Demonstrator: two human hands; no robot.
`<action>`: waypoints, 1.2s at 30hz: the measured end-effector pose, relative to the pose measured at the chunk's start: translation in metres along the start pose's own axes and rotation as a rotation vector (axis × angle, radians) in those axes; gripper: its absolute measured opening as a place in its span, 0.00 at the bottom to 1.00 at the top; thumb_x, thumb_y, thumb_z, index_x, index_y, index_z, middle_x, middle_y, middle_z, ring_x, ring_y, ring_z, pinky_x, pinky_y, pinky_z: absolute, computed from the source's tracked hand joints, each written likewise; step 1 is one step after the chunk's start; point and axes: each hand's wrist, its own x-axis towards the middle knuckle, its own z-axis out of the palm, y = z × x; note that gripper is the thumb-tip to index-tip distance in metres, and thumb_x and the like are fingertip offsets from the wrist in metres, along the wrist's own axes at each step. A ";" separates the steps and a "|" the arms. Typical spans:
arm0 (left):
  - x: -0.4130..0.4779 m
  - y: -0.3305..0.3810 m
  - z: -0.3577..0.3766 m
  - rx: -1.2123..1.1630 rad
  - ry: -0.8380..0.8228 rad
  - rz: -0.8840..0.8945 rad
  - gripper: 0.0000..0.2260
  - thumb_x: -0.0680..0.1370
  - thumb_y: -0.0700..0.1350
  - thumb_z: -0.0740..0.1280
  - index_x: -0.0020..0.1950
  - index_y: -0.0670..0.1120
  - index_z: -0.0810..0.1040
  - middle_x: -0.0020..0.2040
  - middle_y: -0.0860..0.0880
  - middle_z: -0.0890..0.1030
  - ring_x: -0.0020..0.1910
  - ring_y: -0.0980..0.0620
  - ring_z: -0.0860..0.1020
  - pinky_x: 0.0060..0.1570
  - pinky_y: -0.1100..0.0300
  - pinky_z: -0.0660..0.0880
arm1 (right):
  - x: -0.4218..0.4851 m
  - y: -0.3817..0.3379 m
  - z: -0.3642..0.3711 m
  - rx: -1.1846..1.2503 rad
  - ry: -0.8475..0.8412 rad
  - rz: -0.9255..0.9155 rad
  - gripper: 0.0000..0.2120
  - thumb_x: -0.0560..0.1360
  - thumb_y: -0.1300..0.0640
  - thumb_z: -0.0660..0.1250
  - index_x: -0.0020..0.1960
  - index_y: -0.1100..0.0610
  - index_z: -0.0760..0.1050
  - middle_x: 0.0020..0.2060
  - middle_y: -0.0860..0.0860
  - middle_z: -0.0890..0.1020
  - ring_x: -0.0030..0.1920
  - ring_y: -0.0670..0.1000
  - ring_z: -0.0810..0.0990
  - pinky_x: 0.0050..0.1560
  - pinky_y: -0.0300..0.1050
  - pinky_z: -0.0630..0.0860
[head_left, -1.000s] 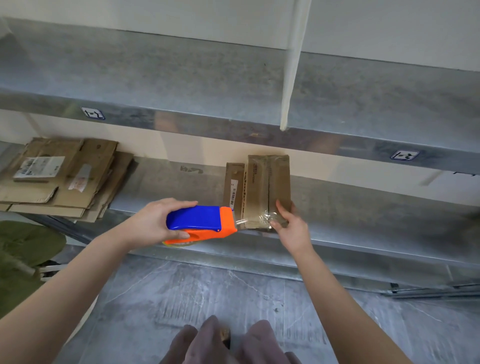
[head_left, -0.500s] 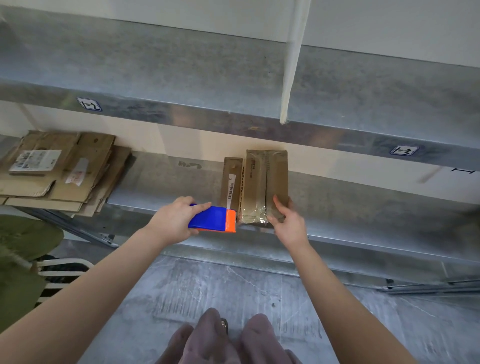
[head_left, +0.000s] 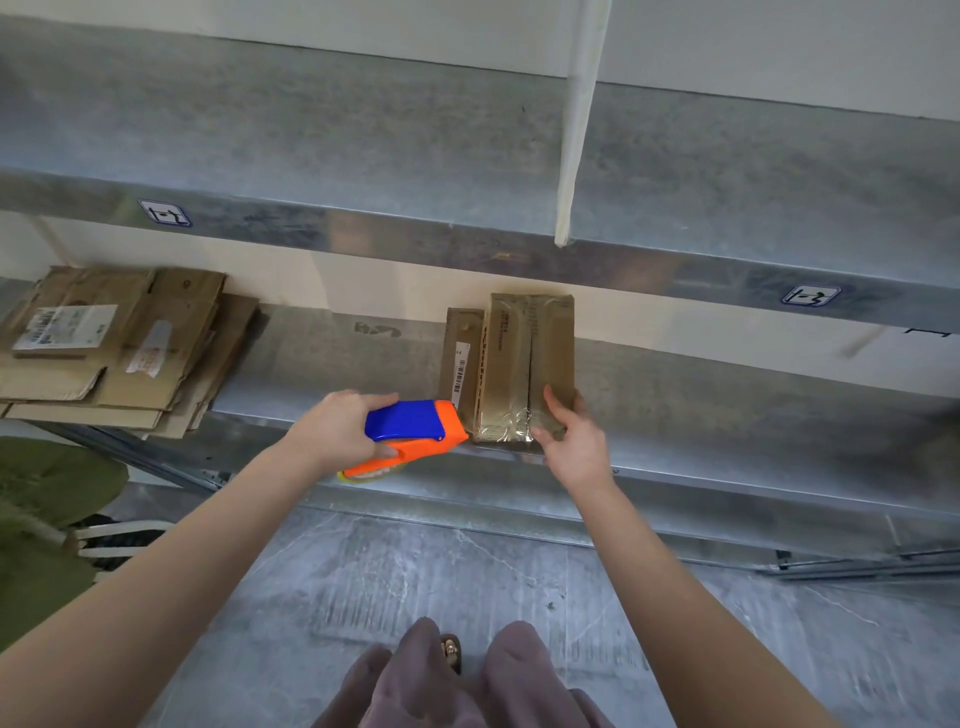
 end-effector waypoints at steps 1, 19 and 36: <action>0.000 -0.001 0.001 -0.038 -0.004 -0.012 0.34 0.69 0.54 0.75 0.73 0.53 0.68 0.63 0.47 0.77 0.63 0.48 0.73 0.59 0.57 0.71 | -0.001 -0.001 -0.001 -0.001 0.001 0.002 0.27 0.77 0.53 0.68 0.73 0.42 0.65 0.78 0.52 0.58 0.47 0.55 0.83 0.61 0.46 0.75; 0.014 -0.041 -0.028 0.128 0.062 0.071 0.31 0.69 0.54 0.74 0.71 0.57 0.70 0.57 0.47 0.75 0.59 0.45 0.73 0.54 0.49 0.75 | -0.005 -0.016 0.005 -0.027 -0.003 0.032 0.28 0.78 0.53 0.68 0.75 0.42 0.63 0.78 0.52 0.56 0.66 0.56 0.74 0.68 0.45 0.67; 0.038 -0.091 -0.014 0.132 0.082 0.211 0.30 0.73 0.41 0.71 0.74 0.54 0.68 0.74 0.44 0.64 0.74 0.39 0.56 0.72 0.41 0.58 | -0.013 -0.006 0.018 -0.047 0.000 -0.052 0.27 0.81 0.48 0.61 0.77 0.39 0.56 0.79 0.51 0.49 0.67 0.56 0.74 0.66 0.49 0.72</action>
